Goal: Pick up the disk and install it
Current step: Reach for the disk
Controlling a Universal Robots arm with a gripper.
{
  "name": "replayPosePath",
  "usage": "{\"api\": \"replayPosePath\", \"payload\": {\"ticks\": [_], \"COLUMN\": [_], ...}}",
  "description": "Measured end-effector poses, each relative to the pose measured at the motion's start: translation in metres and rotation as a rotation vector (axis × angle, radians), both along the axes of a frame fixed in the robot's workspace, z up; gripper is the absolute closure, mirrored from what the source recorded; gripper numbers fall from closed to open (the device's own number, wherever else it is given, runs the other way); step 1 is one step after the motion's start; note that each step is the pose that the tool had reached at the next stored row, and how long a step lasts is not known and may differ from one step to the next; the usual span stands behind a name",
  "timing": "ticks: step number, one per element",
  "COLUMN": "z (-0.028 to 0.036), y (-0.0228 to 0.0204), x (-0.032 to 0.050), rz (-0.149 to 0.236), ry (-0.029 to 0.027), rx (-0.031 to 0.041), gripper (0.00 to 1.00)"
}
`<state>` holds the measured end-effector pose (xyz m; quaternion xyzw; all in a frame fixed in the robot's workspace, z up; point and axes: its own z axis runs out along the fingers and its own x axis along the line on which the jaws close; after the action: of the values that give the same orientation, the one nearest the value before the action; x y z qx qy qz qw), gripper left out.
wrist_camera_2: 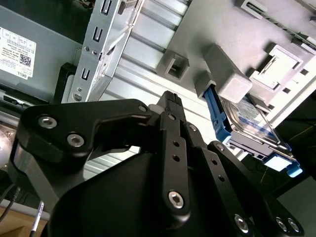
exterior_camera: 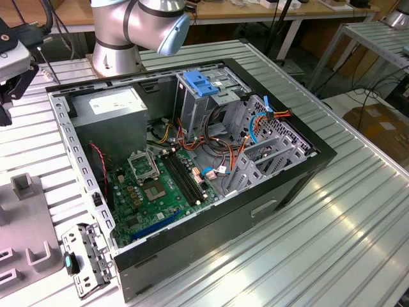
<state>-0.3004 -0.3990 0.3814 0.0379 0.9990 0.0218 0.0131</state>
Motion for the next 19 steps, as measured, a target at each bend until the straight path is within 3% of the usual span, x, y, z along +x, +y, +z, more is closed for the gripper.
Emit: {"api": "replayPosePath", "payload": {"ticks": [4,12,19], "z": [-0.0007,-0.0031,-0.0032], "y": [0.0000,0.0037,0.0042], "x": [-0.0051,-0.0382,-0.0416], "rz": [0.000,0.000,0.000], "ry": [0.0000,0.0000,0.0000], "rx": [0.0000,0.0008,0.0009], "gripper": [0.89,0.89,0.89]}}
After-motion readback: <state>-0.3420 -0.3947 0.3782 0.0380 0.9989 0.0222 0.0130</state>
